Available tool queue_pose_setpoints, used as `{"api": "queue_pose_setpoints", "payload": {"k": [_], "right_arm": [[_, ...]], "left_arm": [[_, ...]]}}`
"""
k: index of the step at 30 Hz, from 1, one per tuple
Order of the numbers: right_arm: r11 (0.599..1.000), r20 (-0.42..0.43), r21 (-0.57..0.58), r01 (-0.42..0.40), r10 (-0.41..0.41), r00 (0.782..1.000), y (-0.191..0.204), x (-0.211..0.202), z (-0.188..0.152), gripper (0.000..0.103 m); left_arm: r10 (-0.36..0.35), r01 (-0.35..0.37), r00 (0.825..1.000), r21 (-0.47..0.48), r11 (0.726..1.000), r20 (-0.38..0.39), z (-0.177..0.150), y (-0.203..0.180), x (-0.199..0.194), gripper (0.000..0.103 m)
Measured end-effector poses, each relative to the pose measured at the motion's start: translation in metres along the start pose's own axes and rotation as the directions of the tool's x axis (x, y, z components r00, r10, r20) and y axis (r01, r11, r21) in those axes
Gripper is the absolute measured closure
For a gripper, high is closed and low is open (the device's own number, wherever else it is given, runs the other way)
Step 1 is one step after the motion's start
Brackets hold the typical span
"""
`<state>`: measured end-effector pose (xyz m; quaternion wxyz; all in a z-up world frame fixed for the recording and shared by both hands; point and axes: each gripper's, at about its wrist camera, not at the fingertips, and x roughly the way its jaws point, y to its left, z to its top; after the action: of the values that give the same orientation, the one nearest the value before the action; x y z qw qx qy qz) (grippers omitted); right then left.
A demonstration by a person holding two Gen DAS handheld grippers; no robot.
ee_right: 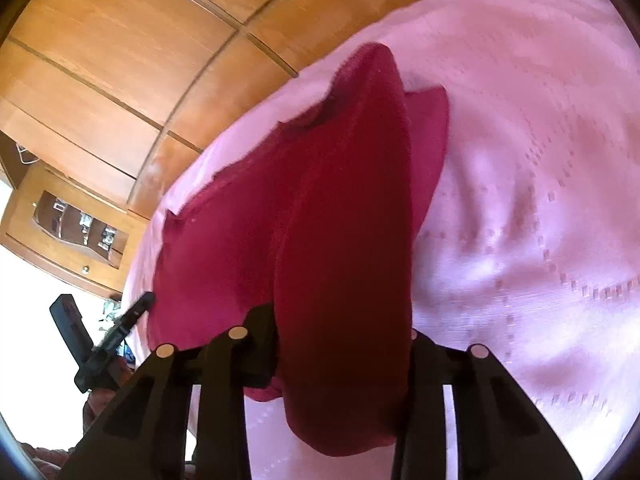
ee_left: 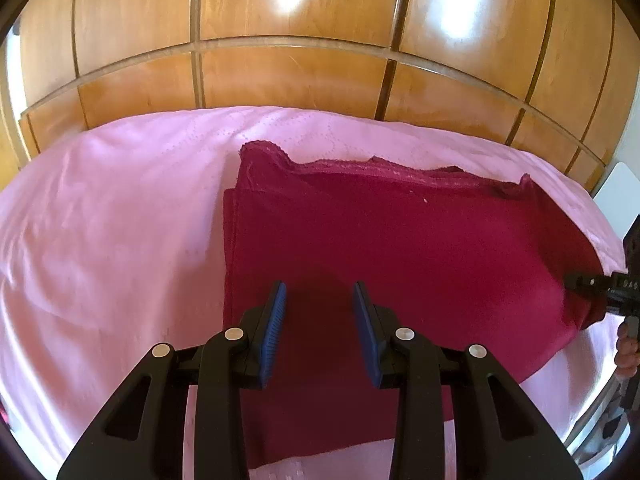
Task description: Fold small clothes
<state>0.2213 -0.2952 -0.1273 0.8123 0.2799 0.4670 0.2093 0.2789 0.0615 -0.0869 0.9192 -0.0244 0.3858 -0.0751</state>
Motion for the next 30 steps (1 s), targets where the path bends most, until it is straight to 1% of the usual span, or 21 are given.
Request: {"api": "queue_pose_setpoints", "payload": {"k": [3, 6, 10, 15, 17, 18, 20, 21, 23, 26, 29, 30], "right_arm": [[0.999, 0.021, -0.039, -0.012, 0.013, 1.000, 0.020, -0.008, 0.002, 0.072], [0.994, 0.036, -0.105, -0.018, 0.022, 0.999, 0.056, -0.013, 0.004, 0.073], [0.978, 0.030, -0.208, -0.016, 0.023, 0.999, 0.106, -0.014, 0.007, 0.074], [0.945, -0.005, -0.325, -0.029, 0.029, 1.000, 0.176, 0.005, 0.003, 0.075], [0.930, -0.030, -0.364, -0.041, 0.032, 0.999, 0.202, 0.018, -0.001, 0.075], [0.918, -0.050, -0.395, -0.042, 0.024, 0.998, 0.219, 0.030, -0.004, 0.075], [0.894, -0.085, -0.448, -0.029, -0.010, 0.996, 0.246, 0.056, -0.014, 0.075], [0.885, -0.095, -0.466, -0.019, -0.028, 0.995, 0.255, 0.068, -0.017, 0.075], [0.858, -0.116, -0.513, 0.003, -0.073, 0.991, 0.269, 0.092, -0.028, 0.075], [0.817, -0.158, -0.576, 0.033, -0.151, 0.976, 0.286, 0.135, -0.050, 0.074], [0.787, -0.184, -0.616, 0.018, -0.166, 0.969, 0.295, 0.156, -0.065, 0.071], [0.771, -0.185, -0.636, 0.014, -0.170, 0.968, 0.298, 0.161, -0.071, 0.067]], "left_arm": [[-0.005, 0.005, 1.000, -0.001, 1.000, -0.009, -0.003, 0.001, 0.001, 0.070], [-0.013, 0.012, 1.000, -0.004, 1.000, -0.022, -0.006, 0.003, 0.004, 0.070], [-0.029, 0.028, 0.999, -0.020, 0.999, -0.036, -0.010, 0.007, 0.008, 0.070], [-0.061, 0.059, 0.997, -0.038, 0.998, -0.048, -0.012, 0.012, 0.010, 0.070], [-0.096, 0.093, 0.994, -0.058, 0.994, -0.056, -0.012, 0.017, 0.012, 0.070], [-0.128, 0.123, 0.990, -0.079, 0.989, -0.060, -0.012, 0.023, 0.012, 0.070], [-0.195, 0.185, 0.979, -0.131, 0.974, -0.062, -0.010, 0.035, 0.010, 0.070], [-0.247, 0.233, 0.967, -0.181, 0.955, -0.058, -0.010, 0.047, 0.008, 0.070], [-0.308, 0.288, 0.950, -0.248, 0.925, -0.046, -0.010, 0.065, 0.001, 0.070], [-0.356, 0.332, 0.934, -0.339, 0.880, -0.010, -0.012, 0.101, -0.012, 0.070], [-0.385, 0.358, 0.923, -0.407, 0.840, 0.017, -0.016, 0.130, -0.024, 0.070], [-0.396, 0.369, 0.918, -0.423, 0.828, 0.026, -0.017, 0.138, -0.028, 0.070]]}}
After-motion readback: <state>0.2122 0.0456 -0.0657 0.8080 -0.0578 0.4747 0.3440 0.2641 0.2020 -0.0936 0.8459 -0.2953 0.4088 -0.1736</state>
